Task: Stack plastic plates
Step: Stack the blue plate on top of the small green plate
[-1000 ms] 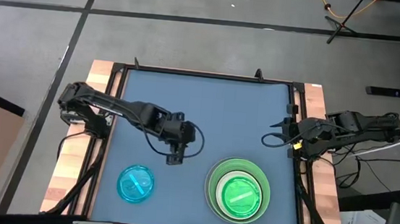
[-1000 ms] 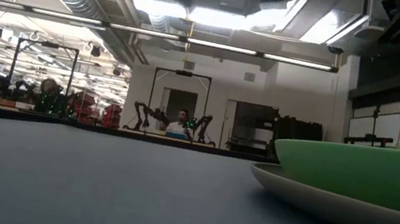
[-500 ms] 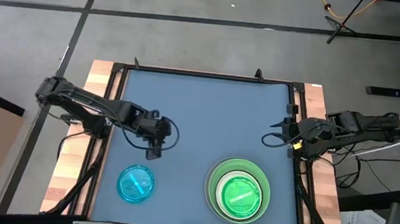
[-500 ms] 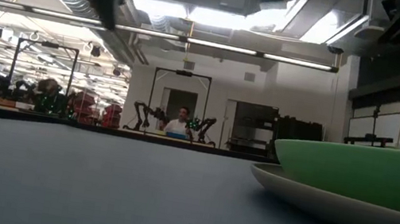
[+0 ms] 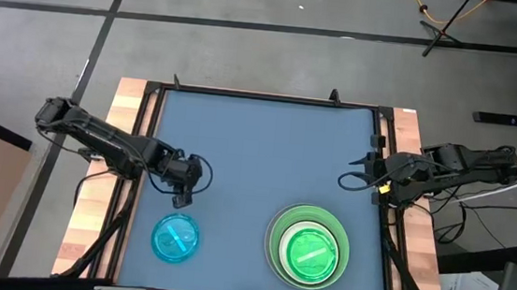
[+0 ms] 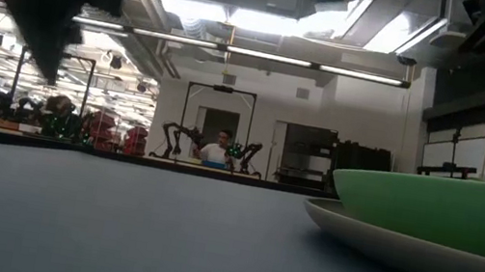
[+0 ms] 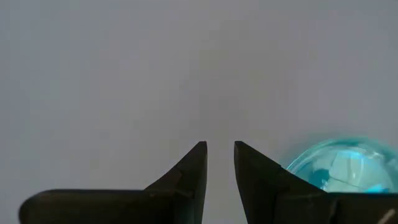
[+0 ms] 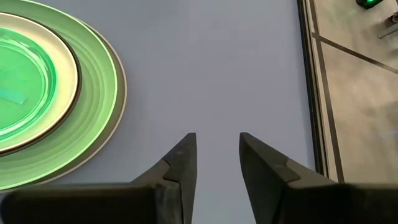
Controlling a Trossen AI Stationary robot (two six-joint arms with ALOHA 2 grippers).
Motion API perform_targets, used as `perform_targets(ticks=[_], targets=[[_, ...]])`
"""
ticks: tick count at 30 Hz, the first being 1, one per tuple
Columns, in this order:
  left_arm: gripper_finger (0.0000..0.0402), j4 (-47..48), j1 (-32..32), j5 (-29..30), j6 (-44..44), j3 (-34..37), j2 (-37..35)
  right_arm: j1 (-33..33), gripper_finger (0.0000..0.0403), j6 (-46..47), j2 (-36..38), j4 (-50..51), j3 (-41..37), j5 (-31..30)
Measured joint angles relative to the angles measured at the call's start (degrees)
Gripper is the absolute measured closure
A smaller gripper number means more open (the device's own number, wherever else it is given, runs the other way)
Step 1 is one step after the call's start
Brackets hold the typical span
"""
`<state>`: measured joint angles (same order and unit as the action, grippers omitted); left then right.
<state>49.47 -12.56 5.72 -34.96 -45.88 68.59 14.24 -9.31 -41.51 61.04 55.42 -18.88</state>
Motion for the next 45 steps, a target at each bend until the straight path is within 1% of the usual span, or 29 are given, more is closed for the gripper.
perform_targets(ticks=[5, 10, 17, 21, 26, 30, 34, 42, 45], targets=[[0.0328, -0.1, 0.0, -2.2, -2.0, 3.6, -0.2, 0.0, 0.0292, 0.0, 0.0, 0.0, 0.0, 0.0], [0.0328, -0.2, 0.0, -3.8, -2.2, 5.4, -0.2, 0.0, 0.0292, 0.0, 0.0, 0.0, 0.0, 0.0], [0.0328, -0.2, 0.0, -4.1, -2.2, 7.3, -0.2, 0.0, 0.0292, 0.0, 0.0, 0.0, 0.0, 0.0], [0.0328, 0.0, 0.0, -7.0, -2.2, 7.9, -0.1, 0.0, 0.0292, 0.0, 0.0, 0.0, 0.0, 0.0], [0.0328, -0.3, 0.0, -9.2, -3.1, 9.4, -0.1, 0.0, 0.0292, 0.0, 0.0, 0.0, 0.0, 0.0], [0.0328, -3.2, -0.2, -13.8, -5.5, 11.8, -0.1, 0.0, 0.0292, 0.0, 0.0, 0.0, 0.0, 0.0], [0.0328, -8.3, -1.8, -17.6, -7.8, 13.9, -0.1, 0.0, 0.0292, 0.0, 0.0, 0.0, 0.0, 0.0], [0.0328, -18.3, -7.1, -18.5, -14.4, 17.2, -0.1, 0.0, 0.0292, 0.0, 0.0, 0.0, 0.0, 0.0], [0.0328, -20.2, -8.9, -18.5, -16.6, 17.9, -0.1, 0.0, 0.0292, 0.0, 0.0, 0.0, 0.0, 0.0]])
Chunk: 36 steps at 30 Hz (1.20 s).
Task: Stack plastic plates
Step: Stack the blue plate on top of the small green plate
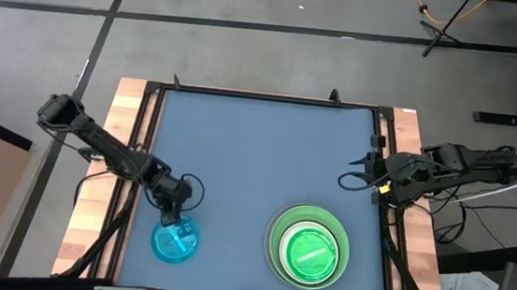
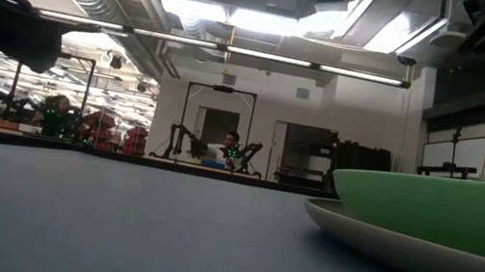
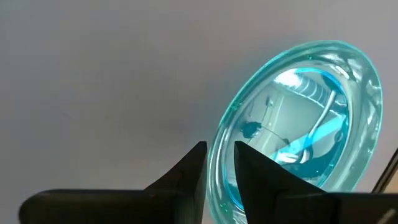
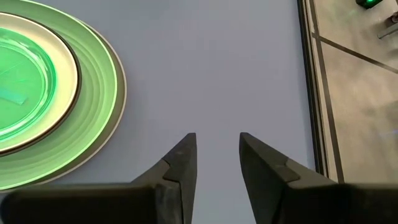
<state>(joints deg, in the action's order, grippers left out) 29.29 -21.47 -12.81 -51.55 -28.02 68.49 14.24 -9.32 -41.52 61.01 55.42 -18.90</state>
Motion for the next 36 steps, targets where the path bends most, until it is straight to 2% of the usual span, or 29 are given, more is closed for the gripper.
perform_targets(ticks=[24, 31, 36], targets=[[0.0328, -5.1, -6.1, 1.9, -8.9, 1.8, 0.0, 0.0, 0.0292, 0.0, 0.0, 0.0, 0.0, 0.0], [0.0328, -5.0, -7.1, 7.8, -9.6, 1.8, 0.0, 0.0, 0.0292, 0.0, 0.0, 0.0, 0.0, 0.0], [0.0328, -4.9, -8.3, 7.3, -9.6, 1.8, 0.0, 0.0, 0.0292, 0.0, 0.0, 0.0, 0.0, 0.0]])
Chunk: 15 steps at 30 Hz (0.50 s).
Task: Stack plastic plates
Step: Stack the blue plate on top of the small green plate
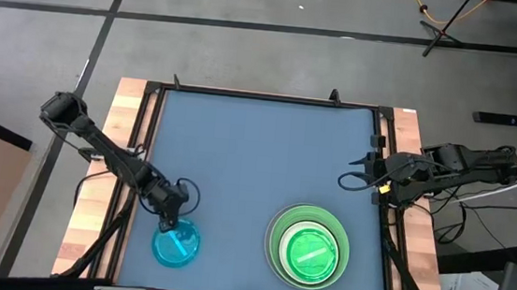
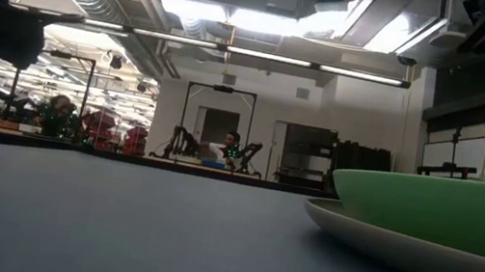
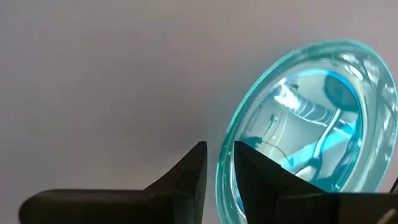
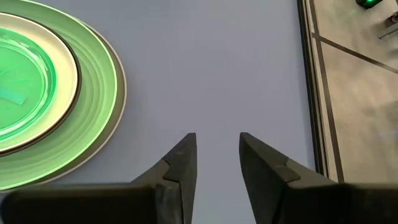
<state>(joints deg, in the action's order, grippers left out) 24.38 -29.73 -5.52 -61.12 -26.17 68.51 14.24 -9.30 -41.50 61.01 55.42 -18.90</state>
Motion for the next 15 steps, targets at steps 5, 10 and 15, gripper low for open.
perform_targets(ticks=[5, 10, 15], targets=[[0.0328, 0.2, -2.1, -0.1, 0.0, 0.0, 0.2, 0.0, 0.0292, 0.0, 0.0, 0.0, 0.0, 0.0], [0.0328, 0.3, -4.2, 0.0, -0.2, 0.0, 0.2, 0.0, 0.0292, 0.0, 0.0, 0.0, 0.0, 0.0], [0.0328, 0.4, -5.6, -0.1, -0.2, 0.0, 0.2, 0.0, 0.0292, 0.0, 0.0, 0.0, 0.0, 0.0]])
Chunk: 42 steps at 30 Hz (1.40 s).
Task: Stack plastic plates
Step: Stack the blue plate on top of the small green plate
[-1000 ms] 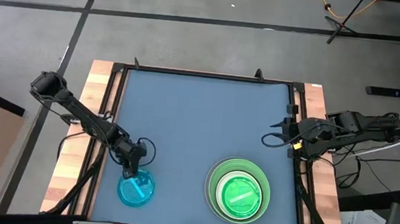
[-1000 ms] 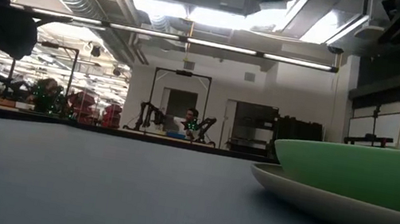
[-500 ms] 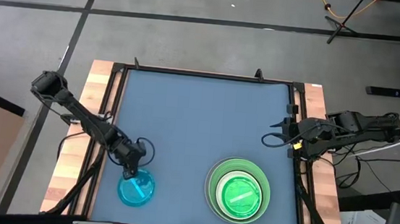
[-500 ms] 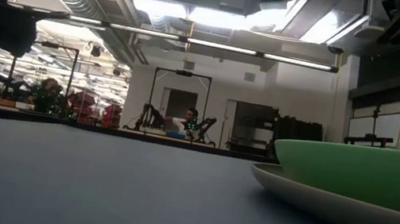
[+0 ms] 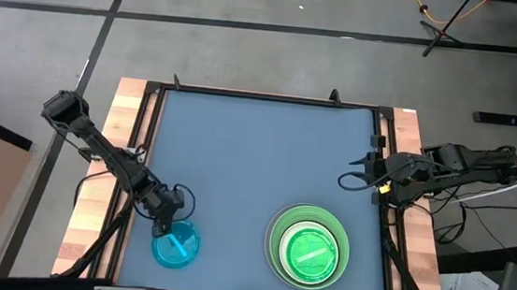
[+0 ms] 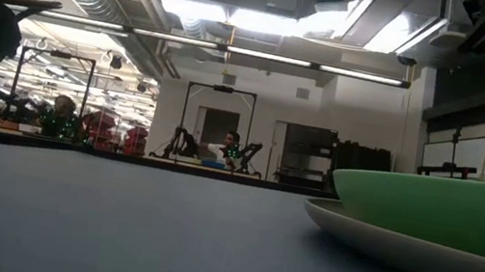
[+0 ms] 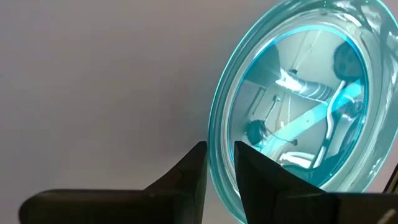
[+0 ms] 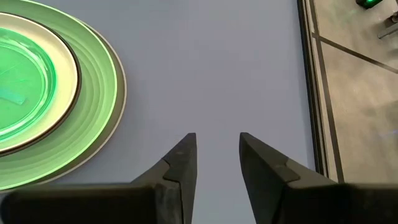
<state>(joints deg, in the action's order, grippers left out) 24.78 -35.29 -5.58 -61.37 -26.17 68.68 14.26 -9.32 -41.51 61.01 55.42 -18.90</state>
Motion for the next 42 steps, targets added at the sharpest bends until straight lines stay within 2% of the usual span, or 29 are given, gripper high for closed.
perform_targets(ticks=[42], targets=[[0.0328, 0.0, -0.7, 1.2, 0.0, 0.0, 0.0, 0.0, 0.0292, 0.0, 0.0, 0.0, 0.0, 0.0]])
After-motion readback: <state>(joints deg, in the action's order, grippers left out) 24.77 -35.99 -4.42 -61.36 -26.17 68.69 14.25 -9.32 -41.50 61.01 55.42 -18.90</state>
